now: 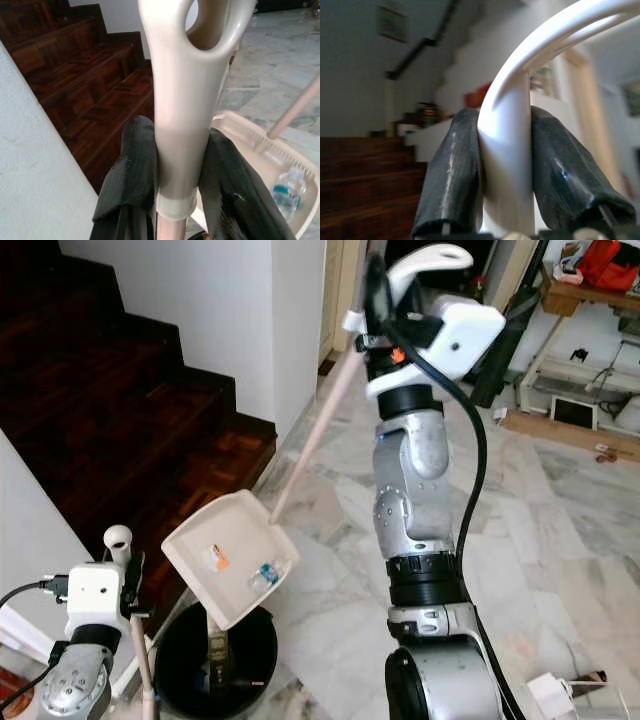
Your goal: Sweep floor
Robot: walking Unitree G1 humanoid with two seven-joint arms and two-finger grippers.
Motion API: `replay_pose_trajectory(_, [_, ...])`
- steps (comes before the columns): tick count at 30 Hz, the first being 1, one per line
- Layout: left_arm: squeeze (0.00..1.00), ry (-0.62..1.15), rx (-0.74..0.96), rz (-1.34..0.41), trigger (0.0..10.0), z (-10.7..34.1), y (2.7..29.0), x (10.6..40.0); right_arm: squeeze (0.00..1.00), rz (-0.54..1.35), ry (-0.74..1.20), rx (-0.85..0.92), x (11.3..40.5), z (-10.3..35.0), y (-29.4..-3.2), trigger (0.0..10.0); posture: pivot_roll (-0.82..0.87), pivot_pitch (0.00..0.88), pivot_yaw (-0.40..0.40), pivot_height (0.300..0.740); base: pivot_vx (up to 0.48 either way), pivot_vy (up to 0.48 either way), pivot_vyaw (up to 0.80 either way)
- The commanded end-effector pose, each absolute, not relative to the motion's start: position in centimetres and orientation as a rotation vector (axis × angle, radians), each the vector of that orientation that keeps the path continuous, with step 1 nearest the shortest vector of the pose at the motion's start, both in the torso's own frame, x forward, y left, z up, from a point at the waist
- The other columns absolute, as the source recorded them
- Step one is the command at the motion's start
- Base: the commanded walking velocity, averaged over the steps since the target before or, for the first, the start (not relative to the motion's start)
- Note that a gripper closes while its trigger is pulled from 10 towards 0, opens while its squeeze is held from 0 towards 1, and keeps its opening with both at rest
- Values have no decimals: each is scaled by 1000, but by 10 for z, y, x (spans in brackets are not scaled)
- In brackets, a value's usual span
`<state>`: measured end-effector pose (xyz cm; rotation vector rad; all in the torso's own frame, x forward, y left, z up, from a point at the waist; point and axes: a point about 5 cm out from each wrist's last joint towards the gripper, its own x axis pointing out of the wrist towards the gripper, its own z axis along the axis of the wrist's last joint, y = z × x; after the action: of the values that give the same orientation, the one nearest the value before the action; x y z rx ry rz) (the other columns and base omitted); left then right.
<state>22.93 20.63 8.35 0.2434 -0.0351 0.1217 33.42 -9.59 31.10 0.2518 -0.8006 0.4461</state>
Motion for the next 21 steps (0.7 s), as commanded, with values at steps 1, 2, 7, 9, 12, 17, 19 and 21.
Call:
replay_pose_trajectory(1, [0, -85, 237, 98, 10000, 92, 201, 232, 0, 553, -945, 232, 312, 334, -84, 10000, 96, 11, -69, 740, 0, 0, 0])
replay_pose_trajectory(2, [0, -85, 237, 98, 10000, 92, 201, 232, 0, 553, -945, 232, 312, 334, -84, 10000, 96, 11, -69, 740, 0, 0, 0])
replay_pose_trajectory(7, [0, -86, 235, 95, 10000, 92, 200, 232, 0, 576, -992, 263, 300, 338, -76, 10000, 100, 14, -71, 740, 0, 0, 0])
replay_pose_trajectory(9, [0, -86, 235, 95, 10000, 92, 200, 231, 0, 577, -1005, 272, 297, 340, -74, 10000, 99, 14, -71, 740, 0, 0, 0])
replay_pose_trajectory(12, [0, -87, 239, 93, 10000, 92, 201, 231, 0, 579, -1016, 298, 293, 343, -72, 10000, 97, 14, -71, 740, 0, 0, 0])
replay_pose_trajectory(17, [0, -93, 245, 85, 10000, 93, 199, 232, 0, 594, -1046, 292, 283, 345, -67, 10000, 98, 13, -73, 740, 0, 0, 0])
replay_pose_trajectory(19, [0, -93, 244, 80, 10000, 92, 198, 232, 0, 623, -1073, 240, 276, 346, -63, 10000, 94, 13, -74, 740, 0, 0, 0])
replay_pose_trajectory(21, [0, -93, 244, 79, 10000, 92, 198, 232, 0, 633, -1078, 228, 274, 346, -61, 10000, 94, 13, -74, 740, 0, 0, 0])
